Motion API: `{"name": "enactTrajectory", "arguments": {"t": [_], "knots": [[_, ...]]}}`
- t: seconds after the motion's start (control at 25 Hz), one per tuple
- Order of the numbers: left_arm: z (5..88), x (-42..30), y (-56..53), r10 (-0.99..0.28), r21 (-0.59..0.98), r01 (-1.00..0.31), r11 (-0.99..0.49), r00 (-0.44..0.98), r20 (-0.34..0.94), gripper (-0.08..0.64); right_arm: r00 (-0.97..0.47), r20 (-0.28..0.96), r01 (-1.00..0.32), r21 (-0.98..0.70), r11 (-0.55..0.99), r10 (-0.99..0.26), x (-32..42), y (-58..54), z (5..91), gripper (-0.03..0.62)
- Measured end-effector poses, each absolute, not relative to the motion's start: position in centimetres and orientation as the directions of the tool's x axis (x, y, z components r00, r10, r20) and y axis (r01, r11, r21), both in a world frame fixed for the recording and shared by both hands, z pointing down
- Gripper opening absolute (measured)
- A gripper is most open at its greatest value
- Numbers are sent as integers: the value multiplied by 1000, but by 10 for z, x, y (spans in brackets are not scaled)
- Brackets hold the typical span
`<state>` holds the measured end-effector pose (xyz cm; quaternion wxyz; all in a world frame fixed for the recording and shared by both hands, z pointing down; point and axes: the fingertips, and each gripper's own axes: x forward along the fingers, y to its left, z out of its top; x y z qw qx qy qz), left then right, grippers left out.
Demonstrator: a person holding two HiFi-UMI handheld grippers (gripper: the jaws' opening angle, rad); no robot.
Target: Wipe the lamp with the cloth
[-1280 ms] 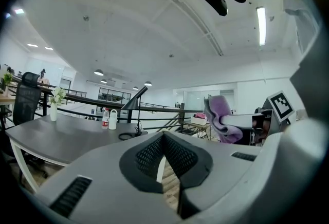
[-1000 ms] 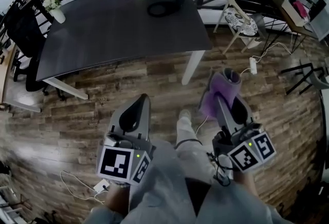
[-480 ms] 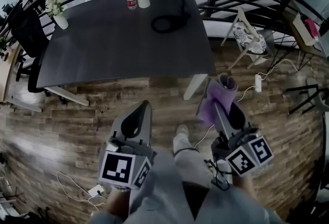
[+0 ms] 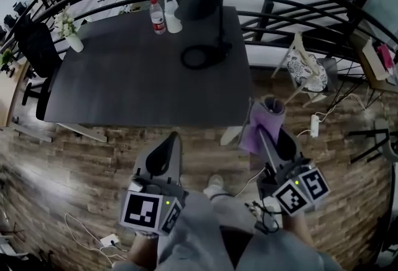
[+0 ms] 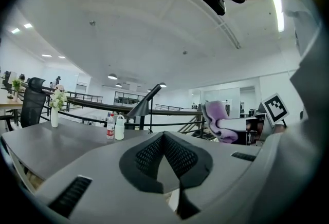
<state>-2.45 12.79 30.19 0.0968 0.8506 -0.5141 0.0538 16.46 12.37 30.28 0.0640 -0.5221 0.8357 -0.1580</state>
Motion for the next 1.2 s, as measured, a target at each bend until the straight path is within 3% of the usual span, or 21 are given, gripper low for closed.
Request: {"name": "enactTrajectory", "arguments": {"t": [0.68,0.92,1.2], "knots": [[295,5,52,-878,65,-903,-424,428,215,6,-417,3,-872,-284,399,-909,212,9,284,137],[297,4,23,-867,73,-890,-450,455,205,6,-355,1,-930,-101,353,-935,215,-33,270,137],[291,-2,-21,-851,77,-867,-493,499,166,8,-278,-63,-958,-56,282,-958,223,-99,239,137]]}}
